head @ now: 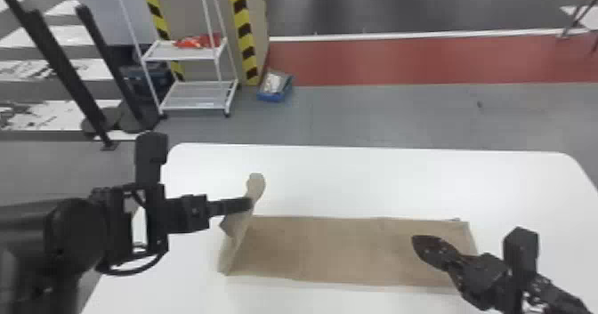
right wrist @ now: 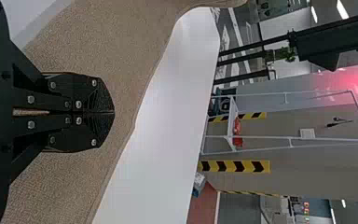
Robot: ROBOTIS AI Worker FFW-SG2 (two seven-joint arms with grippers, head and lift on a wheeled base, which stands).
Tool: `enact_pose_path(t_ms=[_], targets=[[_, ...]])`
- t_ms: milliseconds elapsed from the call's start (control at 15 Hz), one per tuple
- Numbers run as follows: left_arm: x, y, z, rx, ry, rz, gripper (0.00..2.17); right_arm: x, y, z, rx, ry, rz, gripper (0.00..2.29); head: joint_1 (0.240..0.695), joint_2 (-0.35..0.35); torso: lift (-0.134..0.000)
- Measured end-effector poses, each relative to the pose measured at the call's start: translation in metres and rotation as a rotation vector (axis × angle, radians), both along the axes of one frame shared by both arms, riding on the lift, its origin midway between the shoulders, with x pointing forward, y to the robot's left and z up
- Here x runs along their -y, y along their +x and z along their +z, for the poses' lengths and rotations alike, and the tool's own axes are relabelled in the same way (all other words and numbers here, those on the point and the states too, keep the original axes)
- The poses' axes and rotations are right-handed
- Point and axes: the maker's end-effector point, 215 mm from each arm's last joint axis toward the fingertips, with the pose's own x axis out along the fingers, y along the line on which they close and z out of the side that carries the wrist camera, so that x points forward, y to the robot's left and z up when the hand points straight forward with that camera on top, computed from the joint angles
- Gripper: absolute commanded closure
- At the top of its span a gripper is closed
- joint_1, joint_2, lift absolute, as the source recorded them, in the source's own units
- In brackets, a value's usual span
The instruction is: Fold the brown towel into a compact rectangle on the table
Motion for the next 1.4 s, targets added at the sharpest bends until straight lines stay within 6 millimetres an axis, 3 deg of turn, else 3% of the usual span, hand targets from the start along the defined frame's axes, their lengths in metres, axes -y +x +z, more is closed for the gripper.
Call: enact_pose_path(t_ms=[333,467,933,1200,1400], targets=[[0.087,0.014,-0.024,-0.012,-0.064,-0.056,1.60,0.038,-0.004,0.003,0.016,0.009,-0.043,1.12,0.695,-0.089,0.000],[0.113,0.015,-0.036,-0.008,-0.079,-0.067,1.60,0.051,-0.007,0.003,0.017,0.014,-0.066,1.12,0.695,-0.153,0.000],[0.167,-0.001,-0.070,0.013,-0.077,-0.101,1.60,0.060,-0.011,0.001,0.011,0.032,-0.092,1.12,0.695,-0.228,0.000],[0.198,0.012,-0.081,0.090,-0.060,-0.105,1.60,0.066,-0.012,0.004,0.020,0.046,-0.099,1.12,0.695,-0.271,0.000],[0.204,0.020,-0.083,0.127,-0.065,-0.095,1.60,0.079,-0.013,0.005,0.029,0.047,-0.114,1.12,0.695,-0.288,0.000]])
